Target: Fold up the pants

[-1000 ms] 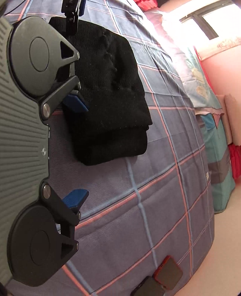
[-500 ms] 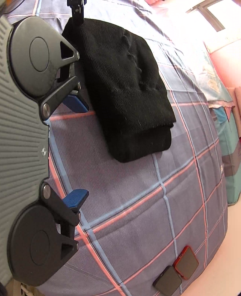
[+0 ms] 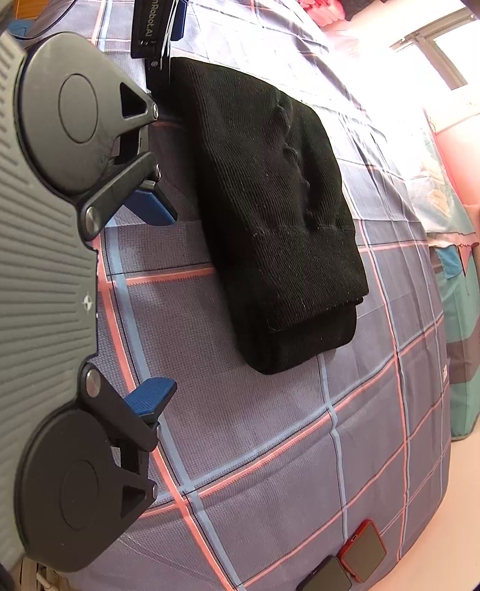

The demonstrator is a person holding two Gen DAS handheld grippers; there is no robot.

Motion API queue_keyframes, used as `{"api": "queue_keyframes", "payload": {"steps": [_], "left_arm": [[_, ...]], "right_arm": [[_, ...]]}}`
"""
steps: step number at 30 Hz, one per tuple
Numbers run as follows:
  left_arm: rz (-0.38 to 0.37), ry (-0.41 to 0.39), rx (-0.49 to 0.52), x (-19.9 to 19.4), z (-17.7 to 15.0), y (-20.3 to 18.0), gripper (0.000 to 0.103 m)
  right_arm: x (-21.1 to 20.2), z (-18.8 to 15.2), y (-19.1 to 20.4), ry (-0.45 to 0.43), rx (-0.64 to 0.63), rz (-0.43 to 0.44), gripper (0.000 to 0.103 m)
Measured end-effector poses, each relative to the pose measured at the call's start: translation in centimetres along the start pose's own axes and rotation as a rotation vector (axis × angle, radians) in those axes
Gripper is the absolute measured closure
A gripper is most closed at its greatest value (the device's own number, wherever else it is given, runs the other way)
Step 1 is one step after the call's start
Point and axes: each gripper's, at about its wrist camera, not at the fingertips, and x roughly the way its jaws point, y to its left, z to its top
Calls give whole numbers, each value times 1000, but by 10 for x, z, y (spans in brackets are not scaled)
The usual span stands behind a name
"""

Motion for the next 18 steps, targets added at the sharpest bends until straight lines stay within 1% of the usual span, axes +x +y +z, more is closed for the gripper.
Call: {"api": "queue_keyframes", "payload": {"steps": [13,18], "left_arm": [[-4,37,7,10,-1,-3,0],[-7,37,9,11,-1,-2,0]], "right_arm": [[0,-3,7,6,-8,12,12],[0,-2,9,7,-12,16,12]]}}
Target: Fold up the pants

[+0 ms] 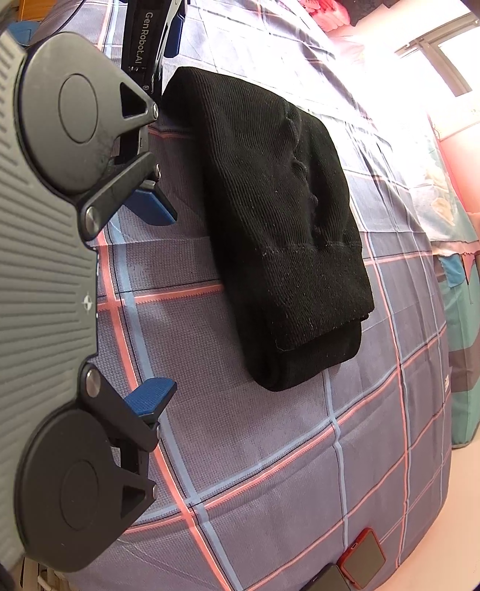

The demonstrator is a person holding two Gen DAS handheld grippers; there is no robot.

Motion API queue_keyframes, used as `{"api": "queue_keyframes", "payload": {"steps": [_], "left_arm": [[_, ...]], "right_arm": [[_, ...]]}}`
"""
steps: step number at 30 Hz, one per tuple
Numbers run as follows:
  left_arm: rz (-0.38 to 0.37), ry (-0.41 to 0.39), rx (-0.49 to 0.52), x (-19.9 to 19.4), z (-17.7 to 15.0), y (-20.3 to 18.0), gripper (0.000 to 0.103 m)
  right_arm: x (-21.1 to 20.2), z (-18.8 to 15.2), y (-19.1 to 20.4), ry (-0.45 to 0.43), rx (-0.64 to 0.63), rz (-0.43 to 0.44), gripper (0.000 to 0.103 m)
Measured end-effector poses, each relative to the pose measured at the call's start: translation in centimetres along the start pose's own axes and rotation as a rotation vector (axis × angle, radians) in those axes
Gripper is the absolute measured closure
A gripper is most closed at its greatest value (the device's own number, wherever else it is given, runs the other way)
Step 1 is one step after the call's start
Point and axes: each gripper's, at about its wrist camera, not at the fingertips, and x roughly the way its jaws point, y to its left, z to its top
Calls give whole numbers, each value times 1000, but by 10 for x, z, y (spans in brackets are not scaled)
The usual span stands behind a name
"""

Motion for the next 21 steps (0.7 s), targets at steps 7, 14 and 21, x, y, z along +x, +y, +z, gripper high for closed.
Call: {"api": "queue_keyframes", "payload": {"steps": [7,14,21], "left_arm": [[-3,1,-7,2,1,2,0],[-13,10,-13,5,2,4,0],[-24,0,-3,5,2,2,0]], "right_arm": [[3,0,6,7,-9,5,12],[7,0,9,17,-15,12,12],[9,1,8,20,-14,15,11]]}}
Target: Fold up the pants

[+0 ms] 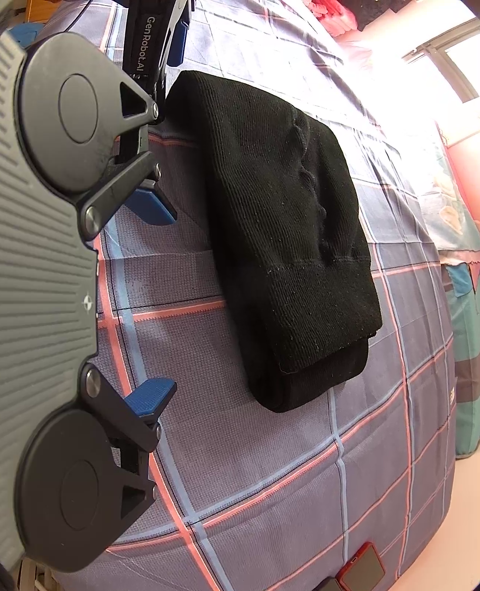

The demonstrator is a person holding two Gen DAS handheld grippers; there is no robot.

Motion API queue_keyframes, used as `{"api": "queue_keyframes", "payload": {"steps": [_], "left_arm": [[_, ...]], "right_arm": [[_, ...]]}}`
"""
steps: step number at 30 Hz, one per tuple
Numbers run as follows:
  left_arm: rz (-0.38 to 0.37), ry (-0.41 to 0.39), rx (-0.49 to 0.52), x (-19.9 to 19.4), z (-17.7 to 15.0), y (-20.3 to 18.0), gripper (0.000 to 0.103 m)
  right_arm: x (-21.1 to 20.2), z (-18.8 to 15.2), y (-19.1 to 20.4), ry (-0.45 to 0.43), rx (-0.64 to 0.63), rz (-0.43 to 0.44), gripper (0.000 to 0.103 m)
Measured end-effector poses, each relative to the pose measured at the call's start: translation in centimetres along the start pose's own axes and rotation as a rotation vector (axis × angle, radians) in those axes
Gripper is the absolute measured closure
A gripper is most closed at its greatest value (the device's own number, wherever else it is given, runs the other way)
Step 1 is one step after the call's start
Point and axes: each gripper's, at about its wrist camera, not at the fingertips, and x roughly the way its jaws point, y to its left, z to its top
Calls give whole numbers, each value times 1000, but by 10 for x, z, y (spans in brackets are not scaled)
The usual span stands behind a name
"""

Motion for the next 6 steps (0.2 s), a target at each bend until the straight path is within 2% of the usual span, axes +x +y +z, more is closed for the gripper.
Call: {"api": "queue_keyframes", "payload": {"steps": [6], "left_arm": [[-1,6,-6,2,2,0,0]], "right_arm": [[0,1,-2,1,-2,3,11]]}}
